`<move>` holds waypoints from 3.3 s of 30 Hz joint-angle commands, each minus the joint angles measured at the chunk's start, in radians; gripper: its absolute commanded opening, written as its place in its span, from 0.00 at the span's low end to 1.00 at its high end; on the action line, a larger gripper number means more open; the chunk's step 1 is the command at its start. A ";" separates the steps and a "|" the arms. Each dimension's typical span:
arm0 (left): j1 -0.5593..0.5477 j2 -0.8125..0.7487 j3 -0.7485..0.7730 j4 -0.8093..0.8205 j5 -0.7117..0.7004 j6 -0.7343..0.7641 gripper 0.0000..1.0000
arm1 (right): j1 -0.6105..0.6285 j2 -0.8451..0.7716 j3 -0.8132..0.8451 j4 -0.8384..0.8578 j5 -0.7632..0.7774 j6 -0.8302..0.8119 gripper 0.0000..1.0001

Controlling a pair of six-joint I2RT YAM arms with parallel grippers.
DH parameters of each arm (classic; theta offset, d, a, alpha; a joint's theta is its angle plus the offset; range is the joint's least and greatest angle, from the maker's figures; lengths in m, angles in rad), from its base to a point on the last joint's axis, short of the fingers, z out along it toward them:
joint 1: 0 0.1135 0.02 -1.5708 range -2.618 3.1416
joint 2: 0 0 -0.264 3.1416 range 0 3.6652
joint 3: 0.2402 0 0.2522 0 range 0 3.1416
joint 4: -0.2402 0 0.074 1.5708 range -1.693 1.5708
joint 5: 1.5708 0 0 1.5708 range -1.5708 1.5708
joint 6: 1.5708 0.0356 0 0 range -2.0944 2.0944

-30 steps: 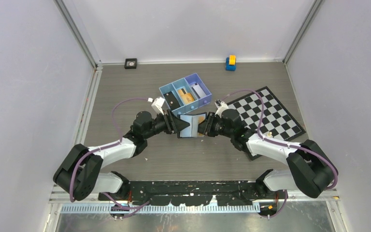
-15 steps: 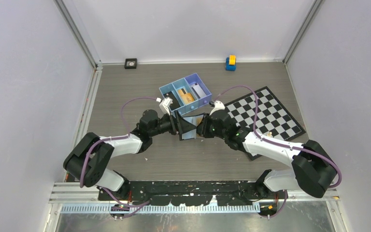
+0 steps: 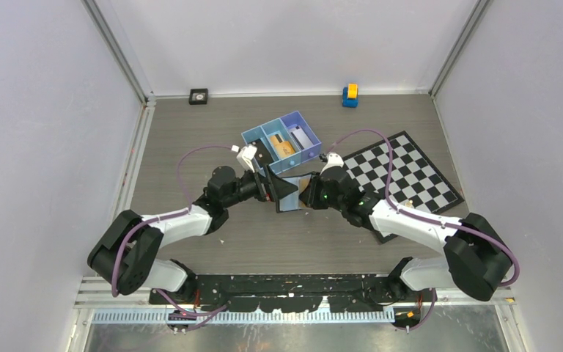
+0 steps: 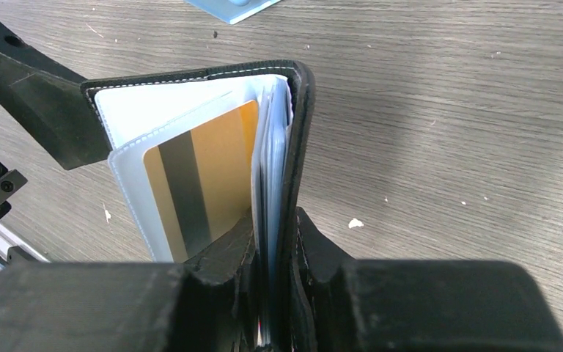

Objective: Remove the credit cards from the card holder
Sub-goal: Remove the credit card from the card holder.

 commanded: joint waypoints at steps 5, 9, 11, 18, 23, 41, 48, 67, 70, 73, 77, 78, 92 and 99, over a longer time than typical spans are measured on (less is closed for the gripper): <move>-0.007 0.015 0.040 -0.091 -0.052 0.074 1.00 | 0.003 -0.056 0.030 0.053 -0.013 -0.007 0.00; -0.015 0.036 0.055 -0.095 -0.046 0.073 1.00 | 0.002 -0.023 0.066 0.008 0.006 -0.005 0.01; -0.014 0.039 0.052 -0.096 -0.054 0.058 1.00 | 0.003 0.015 0.091 -0.012 0.011 -0.003 0.01; -0.014 0.040 0.063 -0.121 -0.054 0.071 0.89 | 0.003 0.023 0.089 -0.024 -0.010 0.000 0.01; 0.009 0.042 0.060 -0.118 -0.030 0.068 0.65 | -0.002 -0.025 0.050 0.030 -0.002 0.026 0.01; 0.077 -0.029 0.035 -0.114 0.046 0.043 0.15 | -0.085 -0.089 -0.034 0.167 -0.189 0.093 0.01; 0.077 -0.026 0.042 -0.098 0.075 0.042 0.00 | -0.094 -0.098 -0.052 0.203 -0.216 0.104 0.01; 0.077 0.030 0.005 0.043 0.097 0.005 0.16 | -0.096 -0.091 -0.068 0.248 -0.242 0.116 0.00; 0.074 -0.014 -0.022 0.092 0.123 -0.003 0.34 | -0.095 -0.083 -0.072 0.260 -0.240 0.116 0.01; 0.069 -0.049 -0.038 0.066 0.095 0.023 0.37 | -0.097 -0.072 -0.065 0.264 -0.263 0.115 0.01; 0.066 -0.032 -0.030 0.064 0.103 0.025 0.37 | -0.097 -0.076 -0.069 0.280 -0.277 0.117 0.00; 0.066 -0.024 -0.028 0.065 0.105 0.023 0.33 | -0.097 -0.078 -0.070 0.280 -0.275 0.117 0.00; 0.066 -0.007 -0.012 -0.008 0.075 0.040 0.00 | -0.100 -0.112 -0.068 0.186 -0.142 0.107 0.23; 0.067 -0.043 -0.016 -0.050 0.053 0.049 0.00 | -0.108 -0.114 -0.058 0.143 -0.111 0.109 0.46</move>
